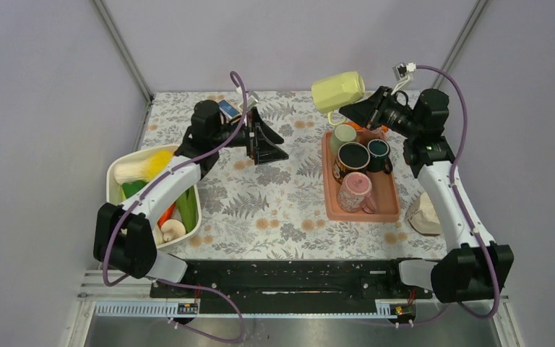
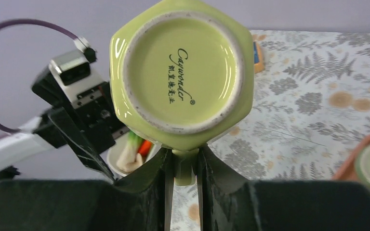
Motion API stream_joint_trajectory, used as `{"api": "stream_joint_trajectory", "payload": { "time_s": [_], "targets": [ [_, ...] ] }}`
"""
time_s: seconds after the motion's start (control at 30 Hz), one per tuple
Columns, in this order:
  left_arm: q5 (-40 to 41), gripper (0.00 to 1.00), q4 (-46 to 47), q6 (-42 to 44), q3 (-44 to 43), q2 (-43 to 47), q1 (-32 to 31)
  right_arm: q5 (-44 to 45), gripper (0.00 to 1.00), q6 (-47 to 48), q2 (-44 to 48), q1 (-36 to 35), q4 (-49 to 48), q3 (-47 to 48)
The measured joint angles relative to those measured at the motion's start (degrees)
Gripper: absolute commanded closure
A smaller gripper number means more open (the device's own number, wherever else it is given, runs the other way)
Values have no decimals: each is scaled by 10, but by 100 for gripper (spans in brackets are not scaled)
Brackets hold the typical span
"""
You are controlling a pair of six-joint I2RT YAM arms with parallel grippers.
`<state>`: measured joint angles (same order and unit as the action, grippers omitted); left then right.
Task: Turn the mug right side up
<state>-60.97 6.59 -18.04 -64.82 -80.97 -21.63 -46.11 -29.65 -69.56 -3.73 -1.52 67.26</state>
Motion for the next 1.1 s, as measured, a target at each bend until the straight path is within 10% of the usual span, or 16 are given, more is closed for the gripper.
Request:
{"api": "stream_joint_trajectory", "payload": {
  "time_s": [0.37,1.1],
  "targets": [
    [0,2,574,-450,91,-138,-11,-21,100,-219,-103,-75,-219,-10],
    [66,16,633,-498,111,-144,-32,24,100,-246,-102,-155,-323,-120]
  ]
}}
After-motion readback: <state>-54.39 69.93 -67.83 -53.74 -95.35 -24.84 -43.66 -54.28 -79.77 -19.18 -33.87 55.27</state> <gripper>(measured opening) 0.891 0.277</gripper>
